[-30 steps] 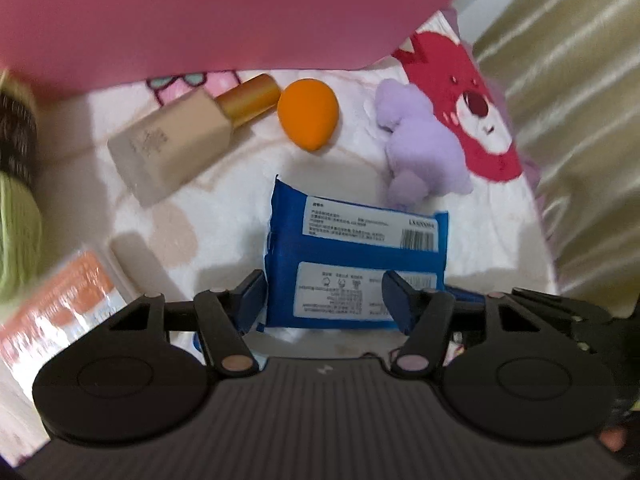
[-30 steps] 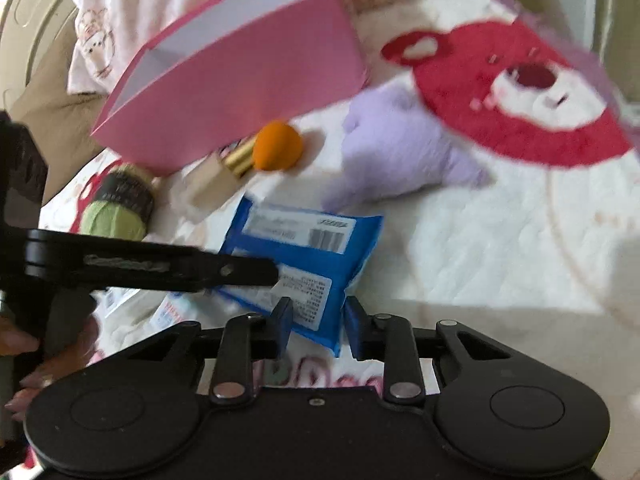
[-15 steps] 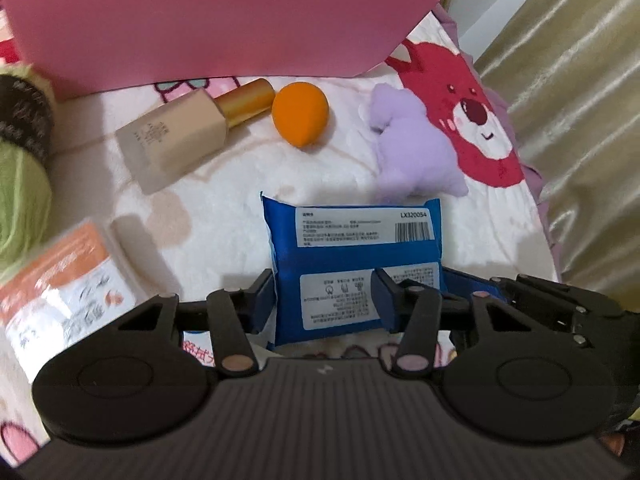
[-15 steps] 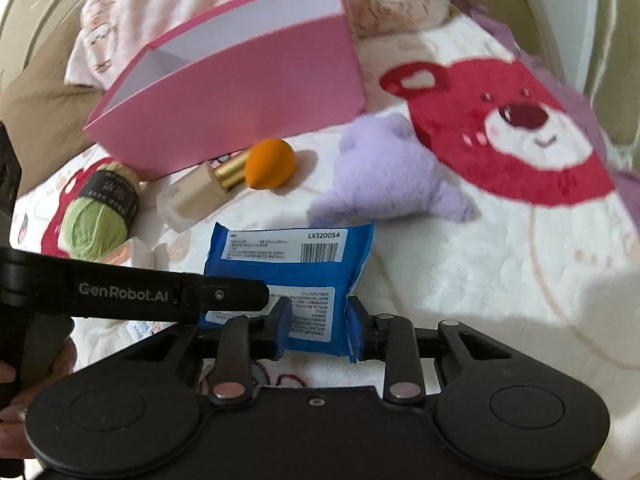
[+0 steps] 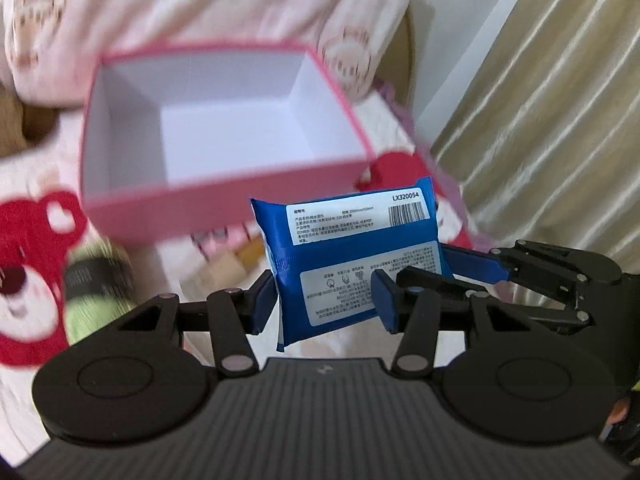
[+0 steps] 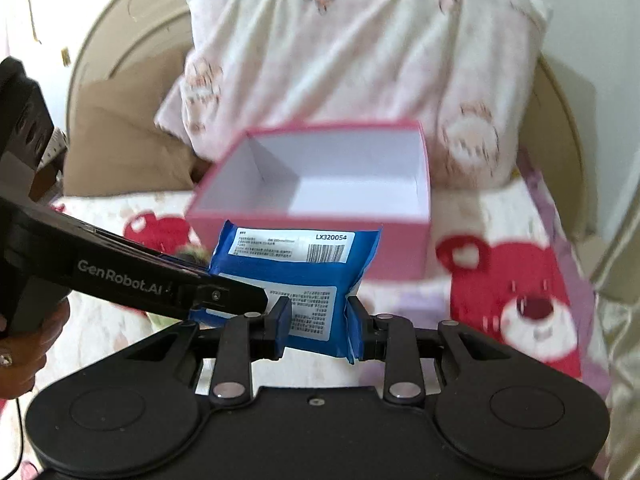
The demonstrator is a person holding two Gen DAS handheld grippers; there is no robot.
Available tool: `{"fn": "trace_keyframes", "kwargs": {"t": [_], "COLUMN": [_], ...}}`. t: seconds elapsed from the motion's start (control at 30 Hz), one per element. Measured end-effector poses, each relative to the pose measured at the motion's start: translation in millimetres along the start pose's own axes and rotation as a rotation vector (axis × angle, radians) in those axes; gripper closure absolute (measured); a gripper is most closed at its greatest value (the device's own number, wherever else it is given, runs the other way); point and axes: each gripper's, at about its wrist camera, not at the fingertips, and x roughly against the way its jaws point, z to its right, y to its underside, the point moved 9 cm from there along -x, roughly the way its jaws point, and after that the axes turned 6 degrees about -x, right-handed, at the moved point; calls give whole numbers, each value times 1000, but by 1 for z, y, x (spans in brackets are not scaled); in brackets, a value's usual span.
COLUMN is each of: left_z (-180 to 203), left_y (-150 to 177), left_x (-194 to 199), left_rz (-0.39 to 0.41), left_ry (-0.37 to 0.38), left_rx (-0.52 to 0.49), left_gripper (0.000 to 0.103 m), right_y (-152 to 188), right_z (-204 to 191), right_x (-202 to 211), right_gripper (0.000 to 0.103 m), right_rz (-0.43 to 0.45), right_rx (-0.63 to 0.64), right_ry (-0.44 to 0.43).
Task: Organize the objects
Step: 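Lift the blue wet-wipe pack with the left tool into the pink box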
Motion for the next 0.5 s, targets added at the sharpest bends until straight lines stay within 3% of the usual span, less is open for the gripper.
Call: {"fn": "trace_keyframes", "kwargs": {"t": [0.23,0.5], "left_z": [-25,-59], "left_y": [-61,-123], "left_x": [10,-37], "left_rz": [66,106], "left_ry": [-40,-120], "left_rx": [-2,39], "left_gripper": [54,54], "right_y": [-72,-118], "right_z": [-1,19], "right_x": [-21,-92], "right_gripper": [69,69], "right_rz": [21,-17], "right_rx": [35,35], "right_ry": [-36,-31]}}
